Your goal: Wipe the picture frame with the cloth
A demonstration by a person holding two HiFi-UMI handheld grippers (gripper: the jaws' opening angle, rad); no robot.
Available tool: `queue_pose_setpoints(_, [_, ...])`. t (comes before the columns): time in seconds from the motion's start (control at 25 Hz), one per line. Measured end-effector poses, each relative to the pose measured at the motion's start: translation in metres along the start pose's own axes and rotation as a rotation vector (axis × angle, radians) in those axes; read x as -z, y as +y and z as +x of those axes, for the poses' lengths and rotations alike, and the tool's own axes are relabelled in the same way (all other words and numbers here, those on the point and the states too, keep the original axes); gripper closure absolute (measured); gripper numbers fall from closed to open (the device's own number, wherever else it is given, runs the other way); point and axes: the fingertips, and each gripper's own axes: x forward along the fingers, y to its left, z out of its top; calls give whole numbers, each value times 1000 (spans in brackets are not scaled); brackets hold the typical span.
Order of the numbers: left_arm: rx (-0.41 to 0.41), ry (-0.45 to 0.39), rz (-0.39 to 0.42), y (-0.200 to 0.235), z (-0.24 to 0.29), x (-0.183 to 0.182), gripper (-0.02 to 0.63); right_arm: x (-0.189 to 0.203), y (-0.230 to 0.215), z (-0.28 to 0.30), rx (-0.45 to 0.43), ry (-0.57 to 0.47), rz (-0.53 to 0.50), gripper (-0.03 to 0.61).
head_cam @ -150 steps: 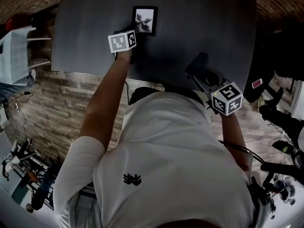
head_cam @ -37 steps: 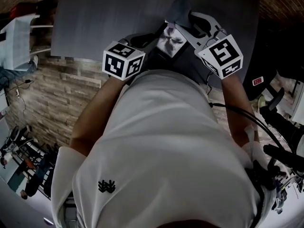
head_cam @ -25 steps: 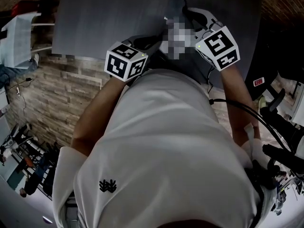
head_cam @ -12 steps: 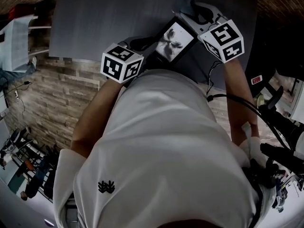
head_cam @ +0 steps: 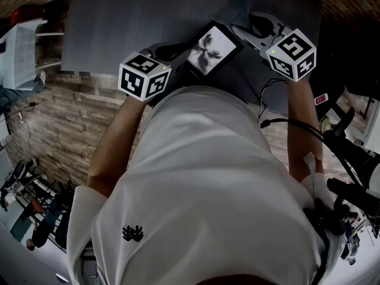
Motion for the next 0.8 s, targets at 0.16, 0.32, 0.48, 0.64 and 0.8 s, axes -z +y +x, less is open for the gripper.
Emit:
queue_pose_setpoints(0.16, [-1, 4, -9, 4, -2, 2, 538, 6, -5, -8, 29, 0, 16, 439])
queue_pose_setpoints(0.32, [-10, -6, -20, 12, -8, 0, 538, 13, -2, -10, 25, 8, 34, 439])
queue_pose_setpoints(0.48, [-26, -23, -51, 20, -13, -2, 538, 22, 4, -13, 19, 12, 50, 439])
queue_pose_setpoints(0.64, [-49, -31, -67, 30, -17, -3, 538, 31, 2, -21, 40, 15, 72, 439])
queue_pose_setpoints(0.8, [-70, -45, -105, 40, -22, -4, 538, 36, 4, -24, 49, 20, 83, 439])
